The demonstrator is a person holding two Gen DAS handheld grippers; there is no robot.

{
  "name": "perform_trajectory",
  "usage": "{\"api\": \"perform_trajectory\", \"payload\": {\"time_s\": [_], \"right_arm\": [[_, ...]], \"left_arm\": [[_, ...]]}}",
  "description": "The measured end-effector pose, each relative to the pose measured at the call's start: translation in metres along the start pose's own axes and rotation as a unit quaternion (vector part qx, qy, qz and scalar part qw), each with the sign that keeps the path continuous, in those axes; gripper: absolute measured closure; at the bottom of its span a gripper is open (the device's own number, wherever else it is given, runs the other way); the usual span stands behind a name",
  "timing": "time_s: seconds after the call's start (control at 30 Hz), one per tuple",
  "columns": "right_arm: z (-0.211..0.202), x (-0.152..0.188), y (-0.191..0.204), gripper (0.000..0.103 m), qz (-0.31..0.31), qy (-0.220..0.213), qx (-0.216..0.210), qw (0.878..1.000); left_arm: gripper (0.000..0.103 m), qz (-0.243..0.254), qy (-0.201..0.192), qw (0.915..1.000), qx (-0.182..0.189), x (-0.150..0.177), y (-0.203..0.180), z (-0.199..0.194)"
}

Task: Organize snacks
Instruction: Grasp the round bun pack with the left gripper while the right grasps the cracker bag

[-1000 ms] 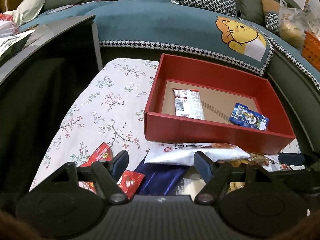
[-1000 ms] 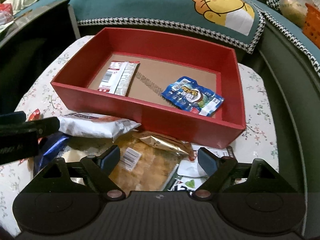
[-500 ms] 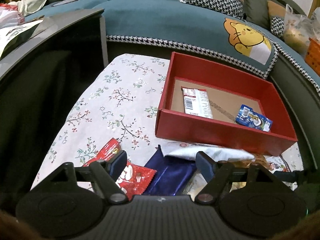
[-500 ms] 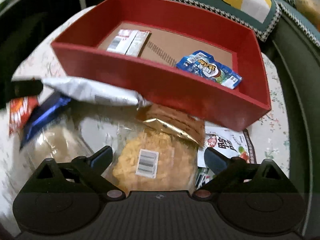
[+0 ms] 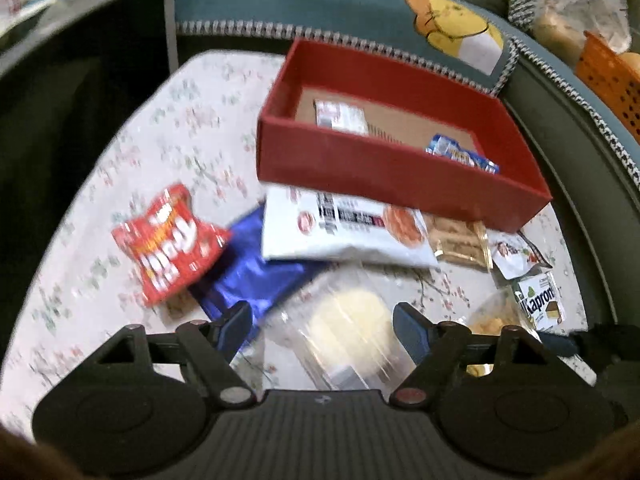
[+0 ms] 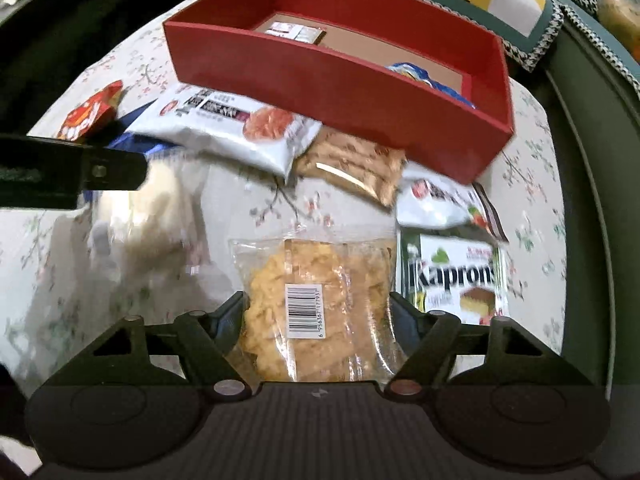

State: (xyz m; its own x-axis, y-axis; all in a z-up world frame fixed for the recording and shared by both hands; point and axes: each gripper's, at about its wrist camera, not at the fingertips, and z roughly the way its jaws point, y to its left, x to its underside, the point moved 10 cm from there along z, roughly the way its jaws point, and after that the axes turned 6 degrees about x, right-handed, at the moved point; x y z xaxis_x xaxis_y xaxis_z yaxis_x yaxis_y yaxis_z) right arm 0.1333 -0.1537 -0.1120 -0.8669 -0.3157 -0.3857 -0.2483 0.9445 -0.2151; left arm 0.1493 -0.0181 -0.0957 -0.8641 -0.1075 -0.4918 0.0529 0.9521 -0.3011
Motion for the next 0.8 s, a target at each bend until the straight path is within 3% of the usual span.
{"api": "perform_trajectory", "payload": {"time_s": [0.3,0.47,0.8], "right_arm": [[-0.006,0.019,-0.010,0.025,0.003,-0.008,-0.003,1.000],[-0.008,0.020,-0.012,0.024,0.001,-0.011,-0.011,1.000],[-0.002,0.022,-0.011,0.024,-0.004,-0.007,-0.007,1.000]], "left_arm": [[0.000,-0.035,0.030,0.9984,-0.032,0.006,-0.021,0.037],[0.000,-0.024,0.030,0.9971,-0.067,0.010,-0.015,0.043],[0.000,-0.005,0.035,0.9976,-0.059,0.028,-0.012,0.029]]}}
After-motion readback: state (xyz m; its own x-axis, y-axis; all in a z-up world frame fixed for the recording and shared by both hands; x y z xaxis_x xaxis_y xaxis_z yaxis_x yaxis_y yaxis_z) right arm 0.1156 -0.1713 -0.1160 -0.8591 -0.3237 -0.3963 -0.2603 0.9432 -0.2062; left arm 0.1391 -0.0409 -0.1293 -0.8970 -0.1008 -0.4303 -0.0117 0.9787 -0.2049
